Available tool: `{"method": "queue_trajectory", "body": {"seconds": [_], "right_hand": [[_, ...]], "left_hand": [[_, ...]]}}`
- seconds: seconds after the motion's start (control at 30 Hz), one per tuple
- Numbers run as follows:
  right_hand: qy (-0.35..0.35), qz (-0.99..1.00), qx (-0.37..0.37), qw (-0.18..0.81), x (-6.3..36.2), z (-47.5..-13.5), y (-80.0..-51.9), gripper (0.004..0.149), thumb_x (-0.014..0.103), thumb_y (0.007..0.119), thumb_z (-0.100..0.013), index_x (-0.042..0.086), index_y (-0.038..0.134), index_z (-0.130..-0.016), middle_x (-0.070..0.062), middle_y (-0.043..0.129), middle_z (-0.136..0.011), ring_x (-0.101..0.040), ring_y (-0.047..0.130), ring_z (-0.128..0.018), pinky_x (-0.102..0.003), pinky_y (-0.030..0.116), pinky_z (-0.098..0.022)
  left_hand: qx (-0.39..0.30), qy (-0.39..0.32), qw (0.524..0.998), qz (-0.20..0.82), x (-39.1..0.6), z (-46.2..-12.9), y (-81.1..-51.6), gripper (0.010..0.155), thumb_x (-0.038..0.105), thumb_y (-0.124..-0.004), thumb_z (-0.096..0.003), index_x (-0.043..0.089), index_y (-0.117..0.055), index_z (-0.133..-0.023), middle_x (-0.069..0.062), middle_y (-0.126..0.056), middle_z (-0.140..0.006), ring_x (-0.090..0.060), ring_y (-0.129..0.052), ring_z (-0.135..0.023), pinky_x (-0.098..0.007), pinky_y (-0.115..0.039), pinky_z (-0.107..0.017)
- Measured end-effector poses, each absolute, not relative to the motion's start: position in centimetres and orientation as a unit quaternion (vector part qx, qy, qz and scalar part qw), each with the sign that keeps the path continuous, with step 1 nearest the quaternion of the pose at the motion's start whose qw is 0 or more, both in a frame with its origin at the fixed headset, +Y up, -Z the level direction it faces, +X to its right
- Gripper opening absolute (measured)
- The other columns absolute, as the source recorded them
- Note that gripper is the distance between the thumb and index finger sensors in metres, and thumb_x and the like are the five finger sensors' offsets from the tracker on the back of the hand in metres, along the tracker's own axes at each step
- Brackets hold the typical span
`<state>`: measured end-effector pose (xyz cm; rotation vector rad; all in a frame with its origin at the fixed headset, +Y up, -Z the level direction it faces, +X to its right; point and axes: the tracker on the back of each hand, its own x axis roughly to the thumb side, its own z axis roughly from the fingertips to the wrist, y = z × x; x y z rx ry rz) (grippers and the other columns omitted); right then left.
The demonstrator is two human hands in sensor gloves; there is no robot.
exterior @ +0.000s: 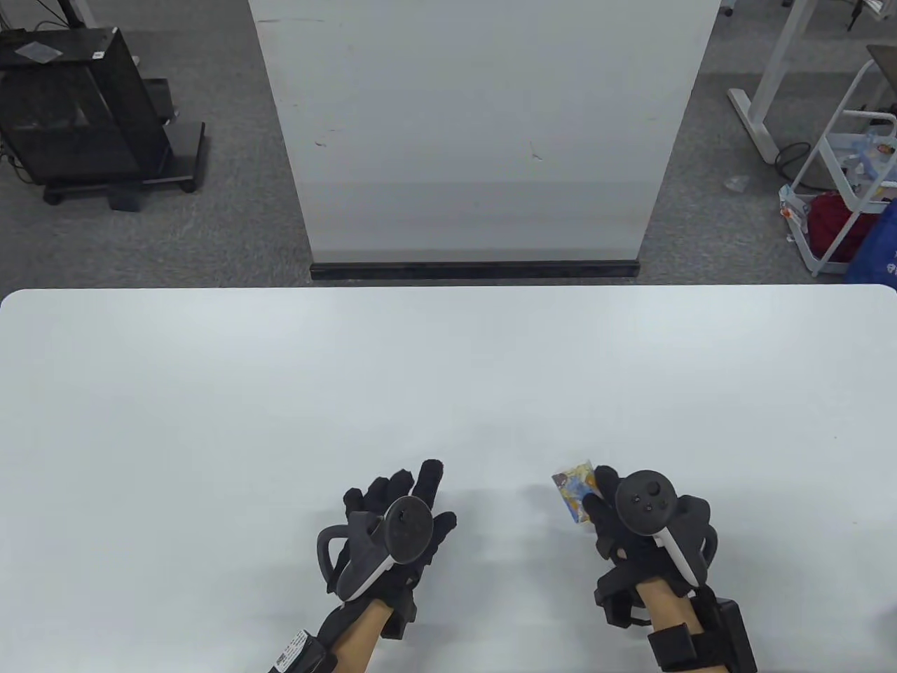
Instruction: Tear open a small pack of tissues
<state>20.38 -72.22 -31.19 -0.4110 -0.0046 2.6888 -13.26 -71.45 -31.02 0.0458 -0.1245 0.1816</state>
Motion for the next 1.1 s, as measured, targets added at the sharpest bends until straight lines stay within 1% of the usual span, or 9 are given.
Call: {"method": "queue_trajectory", "body": {"seconds": [0.07, 0.13, 0.2, 0.37, 0.47, 0.6, 0.67, 0.9, 1.1], "right_hand": [[0.041, 0.965, -0.165, 0.198, 21.4, -31.6, -72.6, 0.058, 0.037, 0.085, -0.051, 0.018, 0.076, -0.105, -0.005, 0.087, -0.091, -0.032, 0.084, -0.084, -0.062, 0.052, -0.074], [0.038, 0.960, -0.189, 0.201, 22.9, -31.8, -72.9, 0.058, 0.035, 0.085, -0.051, 0.019, 0.076, -0.106, -0.006, 0.086, -0.092, -0.033, 0.082, -0.085, -0.060, 0.052, -0.075], [0.075, 0.953, -0.214, 0.199, 24.0, -32.0, -73.2, 0.057, 0.035, 0.083, -0.053, 0.019, 0.074, -0.107, -0.006, 0.083, -0.094, -0.034, 0.080, -0.087, -0.060, 0.050, -0.076], [0.093, 0.944, -0.250, 0.197, 25.7, -32.3, -74.2, 0.057, 0.034, 0.080, -0.055, 0.020, 0.071, -0.109, -0.007, 0.079, -0.099, -0.036, 0.076, -0.091, -0.060, 0.046, -0.077], [0.079, 0.944, -0.256, 0.192, 25.7, -31.9, -73.5, 0.066, 0.042, 0.078, -0.054, 0.022, 0.062, -0.114, -0.012, 0.067, -0.111, -0.041, 0.065, -0.100, -0.061, 0.042, -0.077], [0.017, 0.959, -0.212, 0.185, 23.1, -31.0, -71.6, 0.076, 0.055, 0.073, -0.051, 0.025, 0.052, -0.118, -0.013, 0.056, -0.118, -0.045, 0.057, -0.105, -0.064, 0.039, -0.077], [0.005, 0.974, -0.162, 0.161, 20.6, -30.7, -71.4, 0.080, 0.060, 0.072, -0.050, 0.027, 0.047, -0.119, -0.011, 0.051, -0.121, -0.045, 0.052, -0.108, -0.066, 0.037, -0.077], [0.025, 0.991, -0.046, 0.119, 14.8, -30.0, -72.9, 0.088, 0.069, 0.067, -0.046, 0.032, 0.038, -0.120, -0.008, 0.033, -0.126, -0.044, 0.034, -0.113, -0.069, 0.029, -0.076], [0.044, 0.993, 0.011, 0.107, 12.1, -29.5, -73.8, 0.089, 0.072, 0.066, -0.045, 0.036, 0.034, -0.120, -0.007, 0.024, -0.126, -0.045, 0.024, -0.114, -0.072, 0.025, -0.075]], "left_hand": [[0.014, -0.056, 0.995, 0.081, -13.5, -31.3, -71.8, 0.073, 0.060, -0.074, -0.0476, 0.041, -0.044, -0.111, -0.015, -0.052, -0.119, -0.051, -0.052, -0.107, -0.074, -0.036, -0.074], [0.002, -0.049, 0.996, 0.081, -13.8, -31.7, -72.1, 0.073, 0.061, -0.074, -0.0475, 0.041, -0.043, -0.111, -0.015, -0.049, -0.120, -0.052, -0.048, -0.108, -0.075, -0.034, -0.074], [-0.012, -0.047, 0.995, 0.084, -14.1, -31.9, -72.6, 0.074, 0.061, -0.073, -0.0475, 0.040, -0.043, -0.112, -0.014, -0.047, -0.121, -0.053, -0.046, -0.108, -0.075, -0.033, -0.074], [-0.030, -0.038, 0.996, 0.079, -14.3, -32.3, -73.1, 0.075, 0.062, -0.072, -0.0477, 0.039, -0.041, -0.112, -0.014, -0.044, -0.121, -0.054, -0.043, -0.109, -0.075, -0.032, -0.074], [-0.032, -0.035, 0.996, 0.077, -14.4, -32.4, -73.2, 0.076, 0.062, -0.072, -0.0475, 0.039, -0.040, -0.113, -0.014, -0.043, -0.122, -0.054, -0.042, -0.109, -0.076, -0.031, -0.074], [-0.035, -0.032, 0.996, 0.082, -14.5, -32.5, -73.2, 0.076, 0.062, -0.072, -0.0476, 0.040, -0.040, -0.113, -0.014, -0.042, -0.122, -0.054, -0.041, -0.109, -0.076, -0.031, -0.074], [-0.038, -0.029, 0.995, 0.082, -14.6, -32.4, -73.2, 0.077, 0.063, -0.072, -0.0474, 0.039, -0.039, -0.113, -0.014, -0.041, -0.122, -0.055, -0.040, -0.109, -0.076, -0.031, -0.074], [-0.066, -0.035, 0.995, 0.072, -14.0, -32.3, -73.6, 0.081, 0.068, -0.069, -0.0457, 0.041, -0.032, -0.113, -0.013, -0.032, -0.124, -0.057, -0.029, -0.109, -0.078, -0.028, -0.072], [-0.086, -0.047, 0.992, 0.074, -13.8, -32.3, -73.8, 0.082, 0.069, -0.069, -0.0453, 0.042, -0.032, -0.113, -0.013, -0.032, -0.124, -0.056, -0.034, -0.109, -0.078, -0.030, -0.072]]}}
